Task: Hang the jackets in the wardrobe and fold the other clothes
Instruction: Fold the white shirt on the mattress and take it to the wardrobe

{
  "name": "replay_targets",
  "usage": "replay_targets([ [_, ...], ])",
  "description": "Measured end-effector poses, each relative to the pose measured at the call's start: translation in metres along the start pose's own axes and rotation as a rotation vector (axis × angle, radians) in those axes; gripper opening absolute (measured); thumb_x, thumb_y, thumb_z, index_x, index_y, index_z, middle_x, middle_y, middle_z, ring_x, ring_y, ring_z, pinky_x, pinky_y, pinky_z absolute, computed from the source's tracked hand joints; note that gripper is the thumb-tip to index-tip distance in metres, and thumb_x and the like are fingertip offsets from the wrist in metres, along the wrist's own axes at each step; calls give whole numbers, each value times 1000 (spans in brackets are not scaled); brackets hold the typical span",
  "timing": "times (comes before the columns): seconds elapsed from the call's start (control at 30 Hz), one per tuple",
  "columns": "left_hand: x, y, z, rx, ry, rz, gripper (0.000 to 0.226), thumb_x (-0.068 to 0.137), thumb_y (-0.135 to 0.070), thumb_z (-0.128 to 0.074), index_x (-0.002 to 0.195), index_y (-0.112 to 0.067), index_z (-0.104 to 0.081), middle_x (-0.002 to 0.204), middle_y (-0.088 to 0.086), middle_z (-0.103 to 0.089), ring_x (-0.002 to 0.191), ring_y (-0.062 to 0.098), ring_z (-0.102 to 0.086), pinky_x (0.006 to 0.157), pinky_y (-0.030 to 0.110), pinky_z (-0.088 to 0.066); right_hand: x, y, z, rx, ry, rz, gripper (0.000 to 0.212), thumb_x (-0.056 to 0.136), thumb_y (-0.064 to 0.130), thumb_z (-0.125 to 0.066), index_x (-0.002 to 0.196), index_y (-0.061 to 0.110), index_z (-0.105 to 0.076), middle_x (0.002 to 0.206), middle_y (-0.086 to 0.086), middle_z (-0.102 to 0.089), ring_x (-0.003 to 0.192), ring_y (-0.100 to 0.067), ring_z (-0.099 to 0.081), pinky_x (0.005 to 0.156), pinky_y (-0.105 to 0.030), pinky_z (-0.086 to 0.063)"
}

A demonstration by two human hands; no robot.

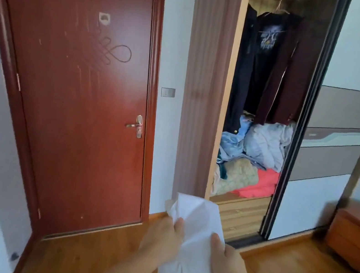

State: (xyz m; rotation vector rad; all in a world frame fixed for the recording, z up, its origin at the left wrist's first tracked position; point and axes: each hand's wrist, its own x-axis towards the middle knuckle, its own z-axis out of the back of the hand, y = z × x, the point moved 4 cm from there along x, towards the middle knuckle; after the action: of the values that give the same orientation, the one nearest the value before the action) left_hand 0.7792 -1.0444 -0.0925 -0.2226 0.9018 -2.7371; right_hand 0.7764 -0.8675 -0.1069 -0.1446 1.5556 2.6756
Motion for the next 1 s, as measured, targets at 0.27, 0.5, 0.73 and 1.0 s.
replay_targets([
  [0.27,193,-82,-62,179,104,-73,48,101,-38,-23,101,-5,-59,99,16,-59,93,33,-55,82,35,-44,190,-11,40,114,-131,-29,53,99,52,-29,96,13,-64,91,-4,-62,86,-18,-56,78,-27,-39],
  [0.5,312,-208,-142,49,235,-185,54,101,-42,-28,109,-1,-62,117,21,-62,111,34,-57,89,34,-43,310,-31,149,120,-326,-115,57,98,55,-32,102,11,-69,110,-9,-68,93,-19,-56,77,-25,-37],
  [0.73,421,-322,-254,0,329,-339,51,102,-37,-30,111,1,-62,119,23,-62,113,34,-57,91,35,-43,434,-79,249,61,-487,-212,59,97,55,-32,95,12,-72,111,-12,-69,102,-24,-60,89,-28,-43],
  [1.0,533,-483,-369,-75,484,-496,34,101,-33,-32,77,-20,-52,106,21,-60,112,36,-55,88,35,-44,564,-116,395,14,-690,-304,56,99,51,-33,92,11,-71,101,-7,-71,92,-20,-60,79,-28,-40],
])
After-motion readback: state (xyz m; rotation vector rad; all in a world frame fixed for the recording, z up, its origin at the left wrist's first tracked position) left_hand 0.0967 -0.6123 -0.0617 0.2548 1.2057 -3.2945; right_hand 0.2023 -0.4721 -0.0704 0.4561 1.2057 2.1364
